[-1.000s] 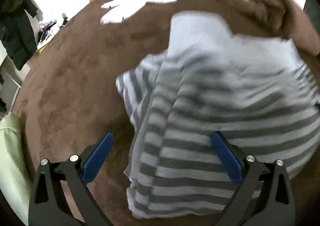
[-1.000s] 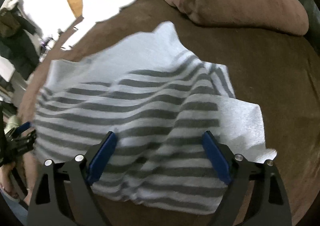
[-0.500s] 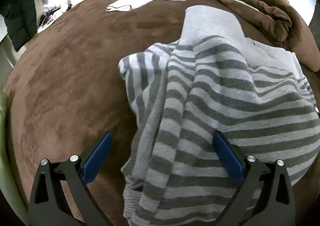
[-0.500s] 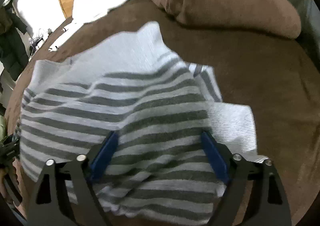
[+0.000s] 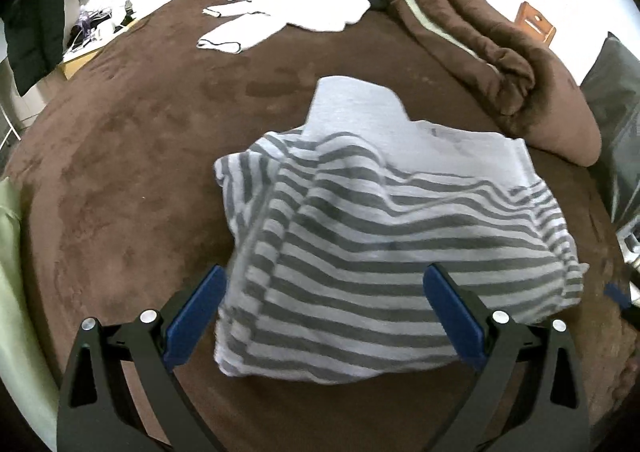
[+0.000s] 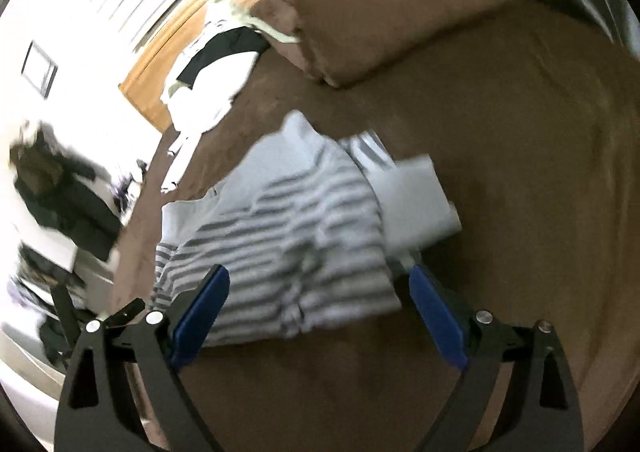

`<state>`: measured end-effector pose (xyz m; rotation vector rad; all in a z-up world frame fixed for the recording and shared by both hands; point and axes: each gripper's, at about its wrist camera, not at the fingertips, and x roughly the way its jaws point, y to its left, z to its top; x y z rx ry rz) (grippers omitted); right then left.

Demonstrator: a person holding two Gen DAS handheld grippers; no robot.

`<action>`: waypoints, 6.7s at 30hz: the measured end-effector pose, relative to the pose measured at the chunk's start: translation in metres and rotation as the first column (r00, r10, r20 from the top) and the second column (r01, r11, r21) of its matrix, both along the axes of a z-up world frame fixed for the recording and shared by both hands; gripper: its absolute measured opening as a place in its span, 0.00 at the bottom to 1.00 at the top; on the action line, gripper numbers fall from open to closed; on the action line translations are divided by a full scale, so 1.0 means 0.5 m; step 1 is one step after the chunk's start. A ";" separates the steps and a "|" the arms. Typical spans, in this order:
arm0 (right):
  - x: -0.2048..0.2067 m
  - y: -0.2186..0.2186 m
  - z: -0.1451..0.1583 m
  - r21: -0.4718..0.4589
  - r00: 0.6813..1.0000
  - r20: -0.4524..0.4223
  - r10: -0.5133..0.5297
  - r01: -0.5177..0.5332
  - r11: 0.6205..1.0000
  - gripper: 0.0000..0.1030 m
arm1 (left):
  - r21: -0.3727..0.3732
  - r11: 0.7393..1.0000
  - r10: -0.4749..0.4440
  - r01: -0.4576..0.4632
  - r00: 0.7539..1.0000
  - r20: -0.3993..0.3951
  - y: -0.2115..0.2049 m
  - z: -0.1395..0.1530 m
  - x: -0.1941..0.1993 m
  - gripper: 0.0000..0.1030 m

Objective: Fold large clothes

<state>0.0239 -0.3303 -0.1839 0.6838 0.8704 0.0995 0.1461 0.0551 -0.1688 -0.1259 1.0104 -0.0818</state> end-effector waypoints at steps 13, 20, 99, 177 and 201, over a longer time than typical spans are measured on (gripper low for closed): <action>0.033 0.006 -0.157 0.424 0.996 -0.051 -0.071 0.086 0.901 0.81 | 0.090 0.988 -0.119 0.124 0.991 -0.056 -0.163 -0.048 0.024 0.94; 0.092 0.002 -0.174 0.503 0.990 -0.015 -0.142 0.130 0.855 0.80 | -0.003 0.996 -0.086 0.086 0.991 -0.099 -0.142 -0.098 0.030 0.95; 0.164 0.099 0.067 0.089 0.966 0.207 0.158 -0.179 0.980 0.14 | -0.319 0.947 0.002 0.033 0.994 0.109 0.072 0.019 0.102 0.18; 0.054 1.127 0.104 -0.056 0.519 0.062 0.852 -0.851 0.522 0.14 | -0.072 0.759 0.651 -0.647 0.753 0.102 0.907 0.097 -0.591 0.14; 0.110 1.159 0.078 -0.062 0.461 -0.008 0.888 -0.886 0.459 0.32 | -0.042 0.641 0.767 -0.766 0.637 0.082 0.876 0.058 -0.646 0.49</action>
